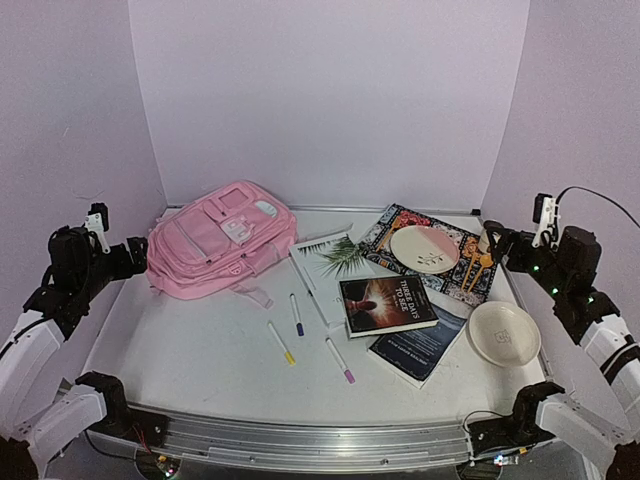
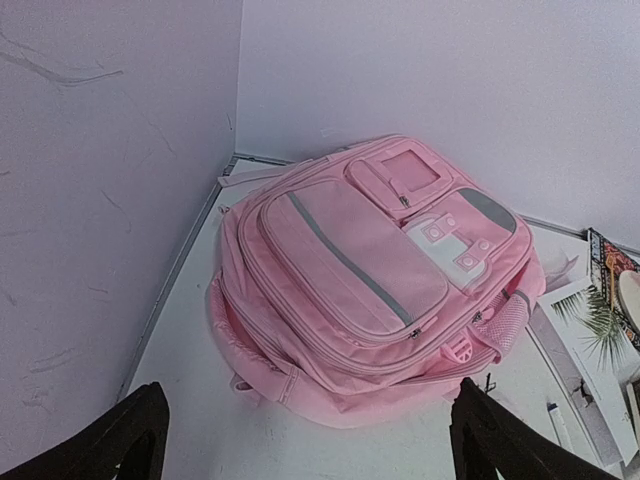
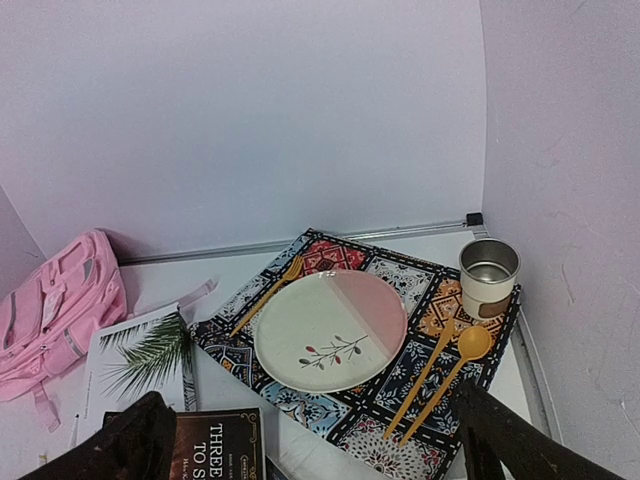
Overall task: Pack the student bag
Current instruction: Pick up the student bag from the corner of the board.
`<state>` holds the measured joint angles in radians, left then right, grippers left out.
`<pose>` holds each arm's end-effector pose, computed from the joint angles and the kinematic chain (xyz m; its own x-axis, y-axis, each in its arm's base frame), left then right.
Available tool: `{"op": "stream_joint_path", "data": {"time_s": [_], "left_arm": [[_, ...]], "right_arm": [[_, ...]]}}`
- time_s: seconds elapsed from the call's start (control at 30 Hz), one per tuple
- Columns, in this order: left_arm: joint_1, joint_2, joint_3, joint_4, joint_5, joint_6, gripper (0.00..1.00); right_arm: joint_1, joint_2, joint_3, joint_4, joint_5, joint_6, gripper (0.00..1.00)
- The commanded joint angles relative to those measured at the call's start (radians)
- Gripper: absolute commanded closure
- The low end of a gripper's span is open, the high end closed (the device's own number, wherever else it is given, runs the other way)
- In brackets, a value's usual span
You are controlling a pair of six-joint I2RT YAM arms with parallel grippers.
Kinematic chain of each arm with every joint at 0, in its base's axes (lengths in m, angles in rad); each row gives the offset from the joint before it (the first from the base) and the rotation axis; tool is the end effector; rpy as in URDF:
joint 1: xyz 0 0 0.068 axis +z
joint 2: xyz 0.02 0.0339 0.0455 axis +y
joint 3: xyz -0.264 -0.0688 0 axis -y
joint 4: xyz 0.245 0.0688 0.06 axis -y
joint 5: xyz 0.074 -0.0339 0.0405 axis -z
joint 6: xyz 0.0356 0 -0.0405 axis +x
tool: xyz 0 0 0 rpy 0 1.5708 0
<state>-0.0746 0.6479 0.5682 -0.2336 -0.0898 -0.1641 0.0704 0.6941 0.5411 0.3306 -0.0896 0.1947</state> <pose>0.1624 -0.0089 0.2794 -0.3014 -0.1406 -0.9431 -0.0609 0.9899 -0.1281 0.1754 0.0156 0.3237 0.1423 0.2032 -0.9687 -0.1890 0.9663 0.1749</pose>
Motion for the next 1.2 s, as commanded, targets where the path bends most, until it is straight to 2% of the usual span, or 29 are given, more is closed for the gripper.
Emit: {"op": "stream_joint_path", "data": {"time_s": [0.0,0.23,0.57,0.7,0.93,1.07,1.17], "left_arm": [[0.005,-0.008,0.035,0.048,-0.002,0.006,0.01],[0.004,0.020,0.032,0.043,-0.004,0.015,0.01],[0.004,0.153,0.094,0.037,-0.058,-0.055,0.00],[0.005,0.330,0.210,-0.005,-0.057,-0.086,0.02],[0.023,0.698,0.407,-0.062,-0.062,-0.232,0.04],[0.043,0.874,0.497,-0.063,-0.030,-0.304,0.08],[0.063,0.986,0.566,-0.064,-0.023,-0.332,0.16]], "right_arm": [[-0.002,-0.013,0.023,0.059,-0.016,-0.012,0.02],[-0.003,-0.012,0.020,0.059,-0.035,-0.002,0.02],[-0.003,0.004,0.050,0.030,-0.084,-0.018,0.02],[-0.002,0.014,0.078,-0.013,-0.130,-0.069,0.02],[-0.002,0.010,0.068,-0.043,-0.165,-0.093,0.02],[-0.002,0.010,0.060,-0.046,-0.203,-0.086,0.02],[-0.003,0.008,0.053,-0.048,-0.219,-0.087,0.02]]}}
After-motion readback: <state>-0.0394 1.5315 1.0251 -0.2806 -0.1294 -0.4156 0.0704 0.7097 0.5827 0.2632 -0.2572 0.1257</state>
